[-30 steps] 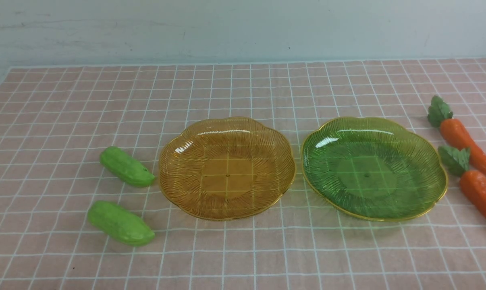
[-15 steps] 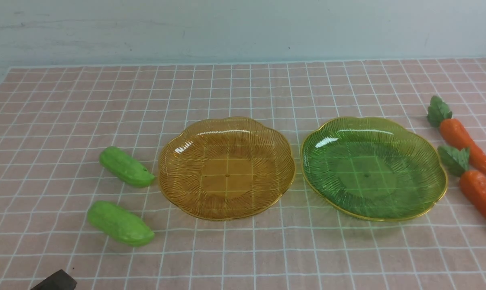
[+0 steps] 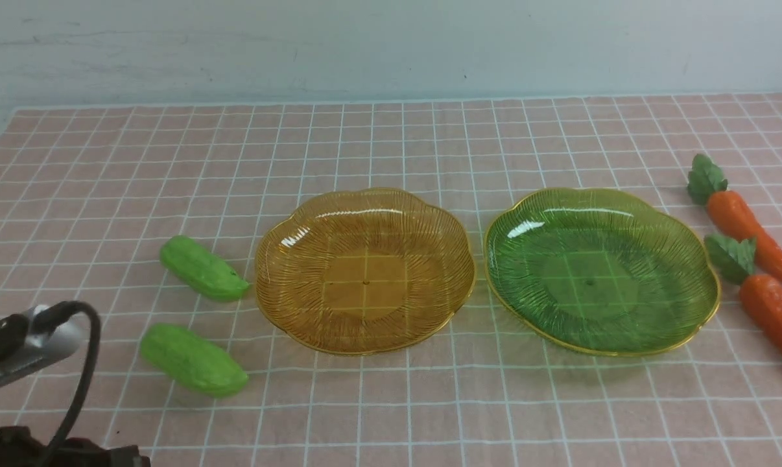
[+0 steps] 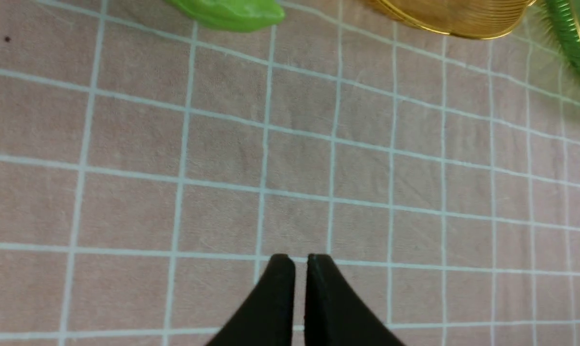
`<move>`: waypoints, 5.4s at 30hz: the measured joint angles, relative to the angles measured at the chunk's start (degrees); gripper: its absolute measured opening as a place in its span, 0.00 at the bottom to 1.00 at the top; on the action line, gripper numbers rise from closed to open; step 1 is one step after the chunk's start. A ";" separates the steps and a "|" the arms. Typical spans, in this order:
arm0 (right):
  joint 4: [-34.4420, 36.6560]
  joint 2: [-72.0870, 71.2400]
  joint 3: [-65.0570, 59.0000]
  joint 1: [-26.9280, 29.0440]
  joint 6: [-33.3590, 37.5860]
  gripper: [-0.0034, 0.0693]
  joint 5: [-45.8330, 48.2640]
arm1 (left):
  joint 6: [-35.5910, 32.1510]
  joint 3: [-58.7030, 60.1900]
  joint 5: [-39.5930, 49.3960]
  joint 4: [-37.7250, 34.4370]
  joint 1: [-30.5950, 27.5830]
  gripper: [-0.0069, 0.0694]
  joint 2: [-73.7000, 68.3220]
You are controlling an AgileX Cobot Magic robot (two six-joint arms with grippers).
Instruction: Put different types of vegetables on the plate.
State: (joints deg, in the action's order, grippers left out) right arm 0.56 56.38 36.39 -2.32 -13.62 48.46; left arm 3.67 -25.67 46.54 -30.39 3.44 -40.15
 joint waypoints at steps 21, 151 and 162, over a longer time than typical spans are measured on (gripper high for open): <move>-34.46 47.23 22.21 0.00 -18.23 0.65 -2.08 | -5.85 -2.81 -0.77 1.36 0.00 0.42 -8.87; 8.33 36.31 48.53 -3.80 15.00 0.80 23.25 | 9.99 -11.27 -36.97 0.69 0.00 0.88 -46.87; 8.72 36.31 48.53 -3.80 15.07 0.80 23.25 | 9.13 -12.41 -36.51 -2.01 -0.04 0.56 -52.82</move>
State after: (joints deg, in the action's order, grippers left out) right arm 9.27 92.69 84.93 -6.12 1.45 71.71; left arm 12.81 -38.07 10.03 -32.39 3.41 -92.97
